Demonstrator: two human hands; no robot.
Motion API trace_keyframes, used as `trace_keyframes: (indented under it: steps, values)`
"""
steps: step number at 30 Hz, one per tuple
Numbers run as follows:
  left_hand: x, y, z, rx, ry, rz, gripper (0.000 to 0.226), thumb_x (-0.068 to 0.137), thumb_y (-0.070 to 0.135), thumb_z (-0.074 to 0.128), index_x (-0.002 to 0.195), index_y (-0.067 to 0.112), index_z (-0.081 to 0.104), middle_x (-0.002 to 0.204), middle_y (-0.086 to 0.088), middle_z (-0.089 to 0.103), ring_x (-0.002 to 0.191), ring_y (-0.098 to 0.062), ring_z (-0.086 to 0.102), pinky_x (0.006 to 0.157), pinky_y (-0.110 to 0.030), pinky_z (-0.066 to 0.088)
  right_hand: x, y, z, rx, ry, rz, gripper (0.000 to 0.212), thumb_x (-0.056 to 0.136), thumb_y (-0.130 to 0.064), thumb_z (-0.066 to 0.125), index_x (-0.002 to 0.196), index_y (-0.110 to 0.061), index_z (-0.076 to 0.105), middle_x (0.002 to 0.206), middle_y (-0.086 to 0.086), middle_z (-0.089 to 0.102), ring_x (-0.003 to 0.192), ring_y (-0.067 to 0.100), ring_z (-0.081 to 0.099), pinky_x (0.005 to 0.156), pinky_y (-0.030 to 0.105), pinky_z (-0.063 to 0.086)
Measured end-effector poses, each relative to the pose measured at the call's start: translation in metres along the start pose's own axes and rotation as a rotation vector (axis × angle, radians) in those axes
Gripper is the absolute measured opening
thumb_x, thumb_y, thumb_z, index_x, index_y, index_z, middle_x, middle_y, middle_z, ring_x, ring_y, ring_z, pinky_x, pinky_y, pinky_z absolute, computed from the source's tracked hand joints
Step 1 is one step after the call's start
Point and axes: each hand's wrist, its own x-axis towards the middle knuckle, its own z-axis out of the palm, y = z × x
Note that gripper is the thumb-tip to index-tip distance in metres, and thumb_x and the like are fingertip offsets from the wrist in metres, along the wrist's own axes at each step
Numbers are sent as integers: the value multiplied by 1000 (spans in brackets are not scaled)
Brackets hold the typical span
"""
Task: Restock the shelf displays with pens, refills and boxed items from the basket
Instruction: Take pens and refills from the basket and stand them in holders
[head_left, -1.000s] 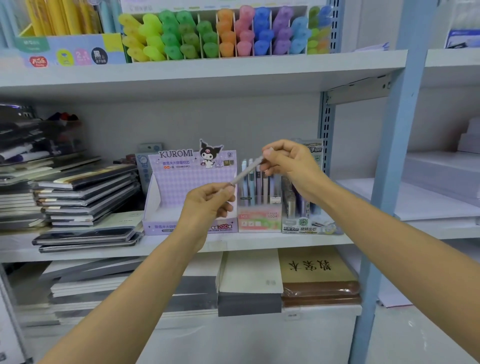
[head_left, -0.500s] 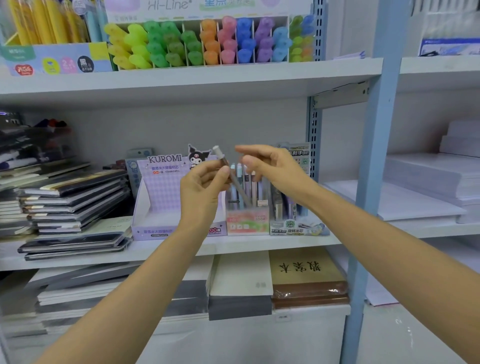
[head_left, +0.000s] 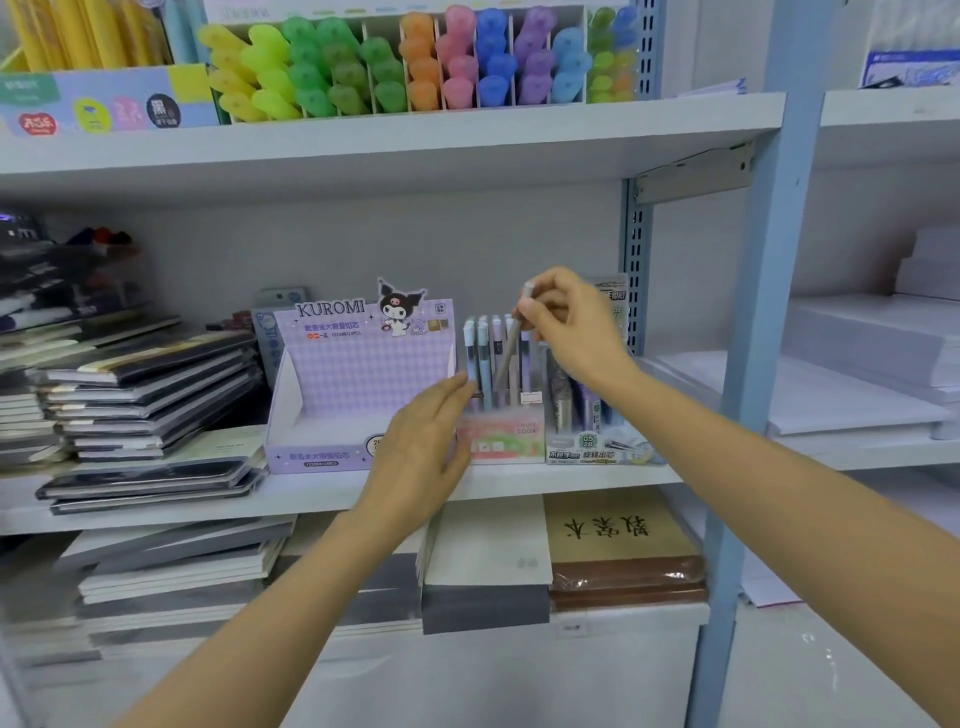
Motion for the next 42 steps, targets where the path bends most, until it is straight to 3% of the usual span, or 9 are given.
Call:
trace_keyframes:
  steps: [7, 13, 20, 24, 26, 31, 35, 39, 42]
  values:
    - [-4, -5, 6, 50, 5, 59, 61, 94, 11, 55, 150, 12, 31, 157, -4, 29, 143, -19, 29, 114, -36, 30, -1, 8, 13, -155, -141, -36, 8, 95, -7, 56, 100, -1, 58, 87, 12, 71, 83, 26, 69, 79, 34, 58]
    - [-5, -8, 11, 48, 13, 60, 65, 94, 12, 54, 152, 16, 27, 159, -1, 25, 143, -18, 28, 113, -37, 31, 3, 18, 21, -224, -153, -62, 16, 93, -12, 61, 105, -14, 52, 76, 15, 69, 73, 30, 67, 76, 48, 56]
    - [-9, -3, 6, 30, 15, 36, 64, 93, 13, 55, 152, 14, 28, 159, -5, 24, 143, -23, 27, 115, -40, 27, -4, 21, 33, -432, -32, -177, 22, 93, -15, 62, 114, -8, 65, 101, 6, 58, 90, 20, 59, 87, 29, 48]
    - [-44, 0, 20, 9, 220, 71, 44, 83, 2, 60, 126, 4, 55, 124, -14, 54, 109, -30, 53, 88, -40, 46, -57, 8, 38, -174, 65, -399, 12, 95, -10, 55, 102, -3, 63, 90, 6, 60, 75, 17, 56, 68, 27, 47]
    - [-74, -5, 40, -45, 250, 70, 28, 82, 0, 59, 109, 4, 60, 103, -9, 57, 90, -23, 53, 74, -30, 41, -96, 11, 46, -56, -16, -416, 11, 95, -10, 54, 95, -3, 62, 82, 2, 61, 66, 16, 54, 60, 23, 43]
    - [-171, -22, 113, -180, -54, -158, 12, 87, 10, 61, 97, 14, 56, 83, 9, 48, 70, -10, 41, 59, -25, 33, -207, 69, 87, -38, -484, -163, 11, 94, -13, 56, 87, -10, 65, 75, -6, 64, 61, 9, 56, 59, 21, 43]
    - [-257, -30, 178, -257, -487, -441, 8, 91, 21, 59, 95, 15, 62, 84, 5, 61, 77, -19, 58, 64, -28, 39, -292, 146, 120, -193, -839, 137, 10, 93, -20, 60, 93, -14, 68, 82, -3, 69, 66, 10, 57, 67, 29, 49]
    - [-335, -26, 231, -246, -857, -629, 14, 92, 23, 56, 94, 14, 66, 93, -3, 69, 89, -22, 63, 69, -28, 42, -376, 216, 134, -273, -1017, 495, 12, 91, -18, 62, 99, -9, 65, 96, 7, 71, 78, 18, 62, 72, 28, 48]
    - [-376, -19, 258, -226, -968, -742, 22, 90, 29, 58, 71, 16, 55, 74, -3, 61, 77, -23, 60, 62, -32, 38, -435, 248, 141, -377, -1144, 695, 21, 93, -19, 60, 108, -5, 57, 106, 13, 67, 95, 27, 63, 81, 35, 49]
